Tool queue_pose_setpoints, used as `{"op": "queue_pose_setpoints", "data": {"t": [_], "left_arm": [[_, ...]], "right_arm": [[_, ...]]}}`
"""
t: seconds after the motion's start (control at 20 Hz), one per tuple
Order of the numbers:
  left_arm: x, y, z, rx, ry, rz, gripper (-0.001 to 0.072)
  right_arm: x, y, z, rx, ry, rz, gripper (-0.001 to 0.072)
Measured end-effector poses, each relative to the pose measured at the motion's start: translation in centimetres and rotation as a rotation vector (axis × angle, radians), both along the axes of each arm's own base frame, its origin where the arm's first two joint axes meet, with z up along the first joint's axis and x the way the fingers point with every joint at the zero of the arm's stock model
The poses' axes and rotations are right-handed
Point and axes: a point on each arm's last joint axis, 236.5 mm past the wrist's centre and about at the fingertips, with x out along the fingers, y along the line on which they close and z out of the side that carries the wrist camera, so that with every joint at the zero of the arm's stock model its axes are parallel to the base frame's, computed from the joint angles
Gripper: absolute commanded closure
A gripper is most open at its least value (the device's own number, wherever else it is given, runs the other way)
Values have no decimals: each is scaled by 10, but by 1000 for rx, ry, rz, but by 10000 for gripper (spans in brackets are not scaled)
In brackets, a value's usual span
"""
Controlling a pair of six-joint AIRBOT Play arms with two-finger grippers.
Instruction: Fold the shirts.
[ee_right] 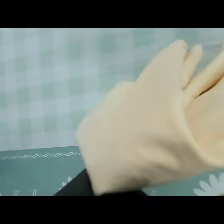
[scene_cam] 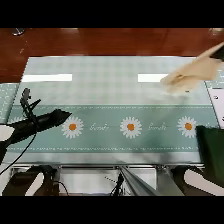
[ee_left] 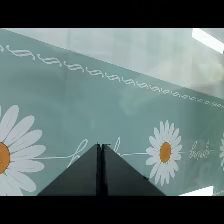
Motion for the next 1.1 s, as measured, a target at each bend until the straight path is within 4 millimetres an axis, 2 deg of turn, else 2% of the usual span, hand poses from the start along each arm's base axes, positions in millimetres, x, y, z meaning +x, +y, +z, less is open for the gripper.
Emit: {"op": "queue_pose_setpoints", "data": {"t": [0.2, 0.4, 0.5, 0.7, 0.85, 0.9, 0.95, 1.0, 1.1], "left_arm": [[0, 0, 0, 0, 0, 1, 675], [2, 2, 1, 2, -8, 9, 675], [4, 3, 1, 4, -13, 15, 675], [7, 5, 2, 8, -25, 29, 675], [9, 6, 3, 9, -29, 34, 675], [9, 6, 3, 9, -31, 36, 675], [10, 7, 3, 9, -32, 38, 675], [10, 7, 3, 10, -34, 39, 675], [12, 8, 4, 11, -40, 47, 675]], "right_arm": [[-60, -81, 10, -2, 64, -253, 695], [-131, -140, 9, -17, 105, -534, 695], [-172, -154, -7, -17, 167, -660, 695], [-242, -160, -42, -4, 289, -898, 693], [-278, -157, -53, -38, 353, -1021, 693], [-285, -156, -54, -48, 363, -1042, 559], [-290, -155, -56, -56, 375, -1062, 166], [-296, -155, -57, -66, 387, -1078, 77], [-301, -155, -59, -74, 403, -1088, 78]]}}
